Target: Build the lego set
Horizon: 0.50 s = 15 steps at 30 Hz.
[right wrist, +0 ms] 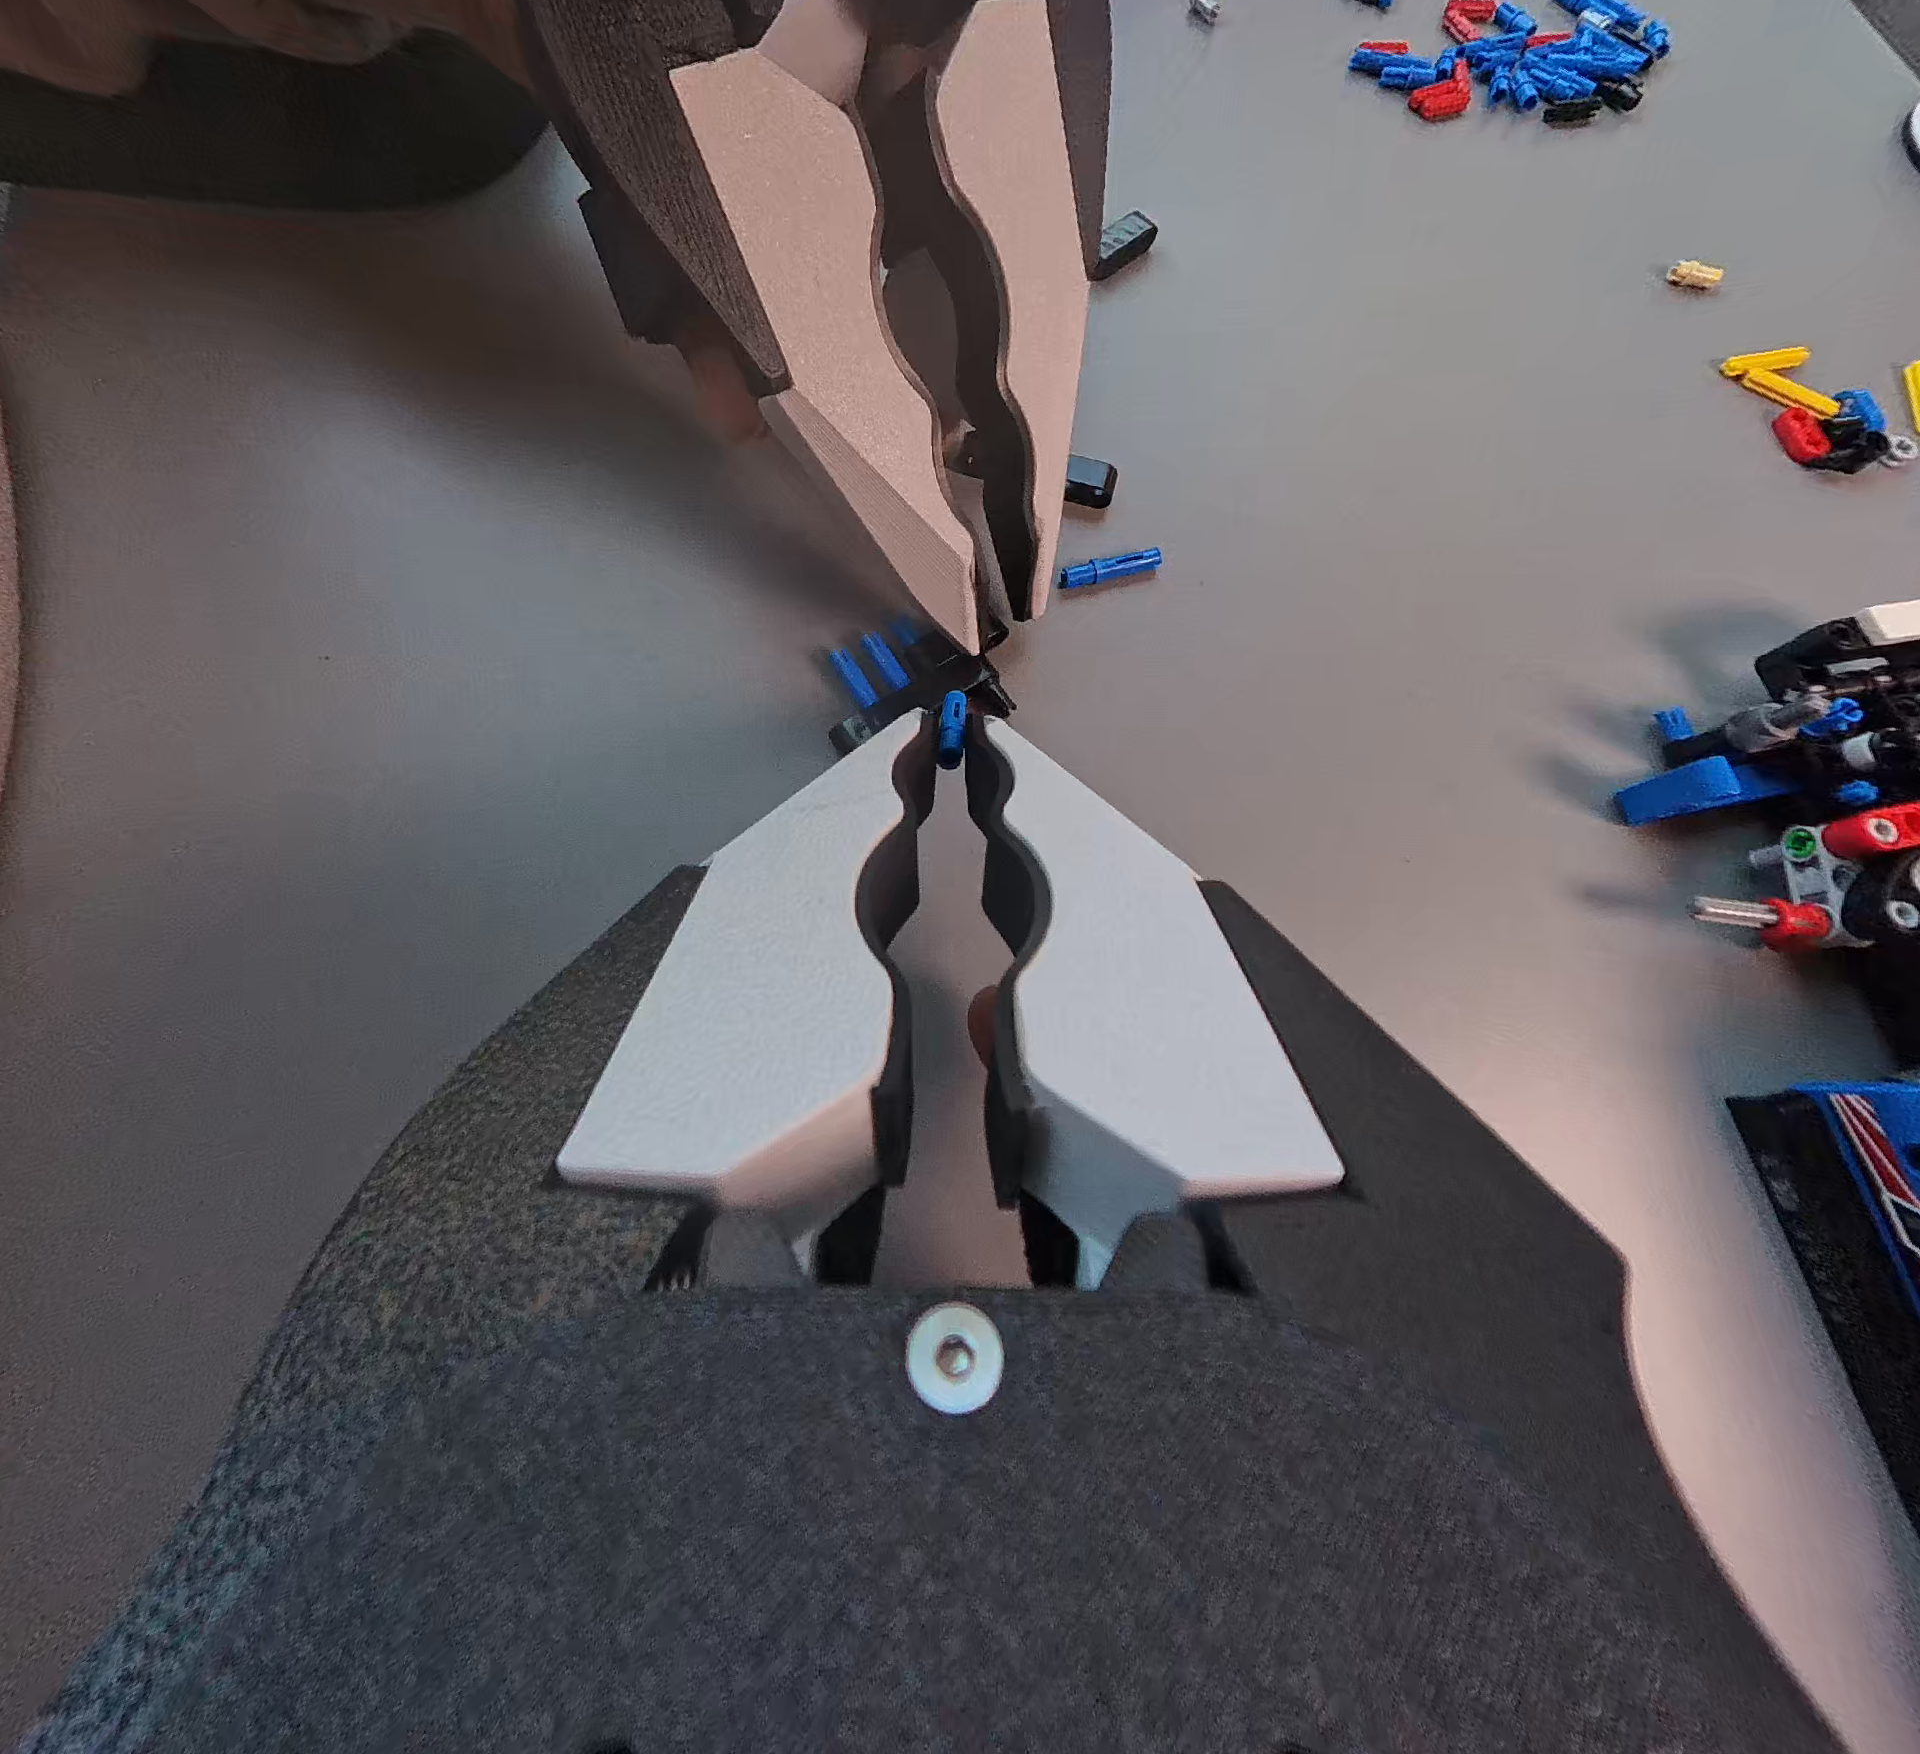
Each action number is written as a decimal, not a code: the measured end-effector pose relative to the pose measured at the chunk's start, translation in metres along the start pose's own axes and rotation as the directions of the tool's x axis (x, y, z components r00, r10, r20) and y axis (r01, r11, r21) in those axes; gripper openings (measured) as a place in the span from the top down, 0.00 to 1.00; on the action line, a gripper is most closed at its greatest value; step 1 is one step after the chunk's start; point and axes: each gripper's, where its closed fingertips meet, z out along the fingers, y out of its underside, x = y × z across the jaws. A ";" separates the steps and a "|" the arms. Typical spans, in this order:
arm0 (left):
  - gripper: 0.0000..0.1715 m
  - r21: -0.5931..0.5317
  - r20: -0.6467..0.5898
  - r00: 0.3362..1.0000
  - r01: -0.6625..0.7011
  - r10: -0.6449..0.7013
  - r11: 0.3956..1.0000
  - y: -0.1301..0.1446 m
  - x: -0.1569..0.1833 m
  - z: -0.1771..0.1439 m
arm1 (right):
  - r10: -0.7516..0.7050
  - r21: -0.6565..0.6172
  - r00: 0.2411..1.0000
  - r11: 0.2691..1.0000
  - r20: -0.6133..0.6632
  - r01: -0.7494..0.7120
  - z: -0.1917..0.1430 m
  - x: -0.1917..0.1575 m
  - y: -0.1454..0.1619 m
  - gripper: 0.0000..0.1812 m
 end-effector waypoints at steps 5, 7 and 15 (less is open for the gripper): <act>0.84 0.024 -0.070 0.989 0.133 -0.131 0.991 0.005 0.001 -0.008 | 0.005 -0.006 1.000 1.000 -0.020 -0.005 -0.002 0.004 0.004 0.99; 0.79 0.005 -0.091 0.985 0.150 -0.149 0.989 0.010 0.004 -0.012 | 0.011 0.000 1.000 1.000 -0.028 -0.011 -0.003 0.007 0.006 0.99; 0.80 -0.063 -0.046 0.998 -0.036 0.033 0.997 0.011 0.007 -0.003 | 0.002 -0.009 0.999 1.000 -0.049 -0.003 -0.003 0.016 0.009 0.98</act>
